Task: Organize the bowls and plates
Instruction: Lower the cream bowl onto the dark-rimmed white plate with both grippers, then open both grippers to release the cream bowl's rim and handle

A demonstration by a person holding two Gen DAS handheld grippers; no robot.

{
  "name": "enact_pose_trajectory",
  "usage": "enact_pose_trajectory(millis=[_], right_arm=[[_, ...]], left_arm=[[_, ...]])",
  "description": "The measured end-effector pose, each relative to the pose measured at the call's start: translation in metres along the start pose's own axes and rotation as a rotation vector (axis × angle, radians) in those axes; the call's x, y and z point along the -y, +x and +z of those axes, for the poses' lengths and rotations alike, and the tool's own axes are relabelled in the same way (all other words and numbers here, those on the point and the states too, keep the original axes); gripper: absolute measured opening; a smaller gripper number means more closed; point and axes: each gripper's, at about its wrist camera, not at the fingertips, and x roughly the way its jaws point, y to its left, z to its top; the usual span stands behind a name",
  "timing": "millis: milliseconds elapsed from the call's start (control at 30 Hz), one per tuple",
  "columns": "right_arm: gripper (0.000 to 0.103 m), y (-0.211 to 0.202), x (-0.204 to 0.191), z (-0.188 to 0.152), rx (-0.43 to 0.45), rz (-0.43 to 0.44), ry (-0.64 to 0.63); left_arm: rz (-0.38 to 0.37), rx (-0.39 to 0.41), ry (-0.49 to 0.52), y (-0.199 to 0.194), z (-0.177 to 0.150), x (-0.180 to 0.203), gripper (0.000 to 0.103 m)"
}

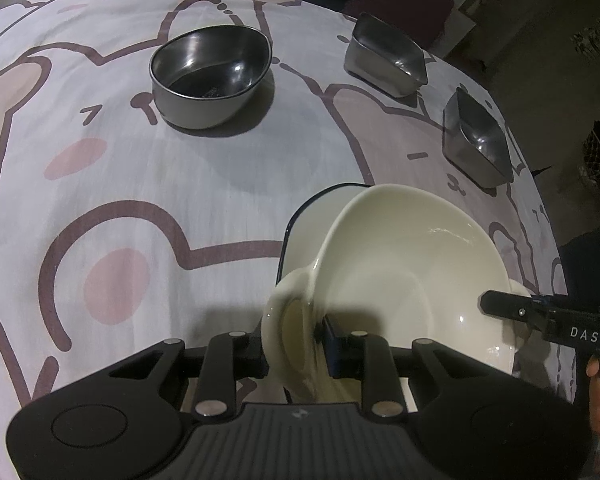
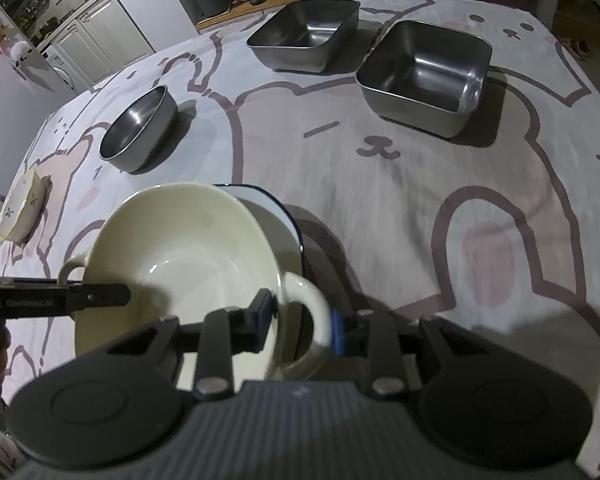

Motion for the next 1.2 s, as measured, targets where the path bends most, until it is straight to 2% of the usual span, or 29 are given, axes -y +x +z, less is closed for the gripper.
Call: enact_pose_trajectory(millis=[100,233,567,633,900,1000,1100,1200], right_arm=[[0.038,0.000,0.002,-0.001,-0.001,-0.003,0.007],[0.047,0.001,0.005,-0.001,-0.003,-0.016,0.019],[0.047,0.000,0.002,-0.004,-0.017,-0.028,0.013],[0.048,0.000,0.001,-0.005,-0.022,-0.028,0.010],[0.056,-0.002,0.002,-0.008,-0.032,-0.032,0.013],[0.060,-0.004,0.000,-0.009,-0.029,-0.026,0.008],[0.068,-0.008,-0.001,-0.011,-0.027,-0.025,0.004],[0.075,-0.013,-0.002,-0.013,-0.014,-0.027,0.003]], left_arm=[[-0.001,0.000,0.001,0.000,0.000,0.000,0.027],[0.000,-0.001,0.001,0.000,0.000,0.000,0.027],[0.016,-0.009,0.019,-0.002,-0.002,0.001,0.030],[0.022,-0.019,0.018,-0.001,-0.003,0.001,0.036],[0.015,-0.023,0.029,-0.006,-0.006,0.001,0.042],[0.014,-0.018,0.037,-0.008,-0.008,0.003,0.055],[0.014,-0.013,0.047,-0.011,-0.008,0.006,0.058],[0.014,-0.004,0.057,-0.014,-0.010,0.008,0.067]])
